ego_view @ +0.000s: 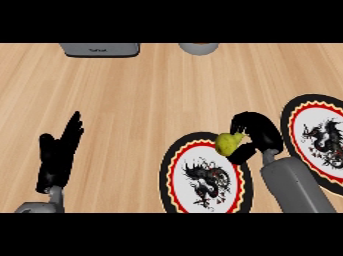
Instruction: Pick the pear from the plate and place it in the plate
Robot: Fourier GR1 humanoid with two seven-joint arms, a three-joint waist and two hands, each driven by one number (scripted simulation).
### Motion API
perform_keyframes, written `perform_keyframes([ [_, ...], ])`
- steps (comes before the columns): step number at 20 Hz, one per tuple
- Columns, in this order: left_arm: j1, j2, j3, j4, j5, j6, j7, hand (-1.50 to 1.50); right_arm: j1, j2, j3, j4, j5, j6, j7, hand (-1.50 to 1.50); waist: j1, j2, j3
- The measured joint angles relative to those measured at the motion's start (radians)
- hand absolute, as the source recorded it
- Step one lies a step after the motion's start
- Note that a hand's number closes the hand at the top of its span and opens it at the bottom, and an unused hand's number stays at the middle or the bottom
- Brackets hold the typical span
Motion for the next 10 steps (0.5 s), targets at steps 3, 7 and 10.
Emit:
perform_keyframes([
  [3,0.022,-0.008,-0.009,-0.01,-0.007,0.004,-0.008,0.0,-0.009,-0.036,-0.02,-0.023,0.08,-0.101,0.041,1.5,-0.001,0.0,0.0],
  [7,0.013,-0.012,-0.002,0.006,-0.009,0.003,-0.01,0.0,0.016,-0.062,-0.026,-0.146,0.149,-0.167,0.099,1.5,-0.009,-0.001,0.001],
  [10,0.004,-0.001,0.018,0.008,0.003,-0.004,0.003,0.0,0.036,-0.084,-0.054,-0.263,0.181,-0.22,0.137,1.5,-0.017,-0.003,0.0],
])
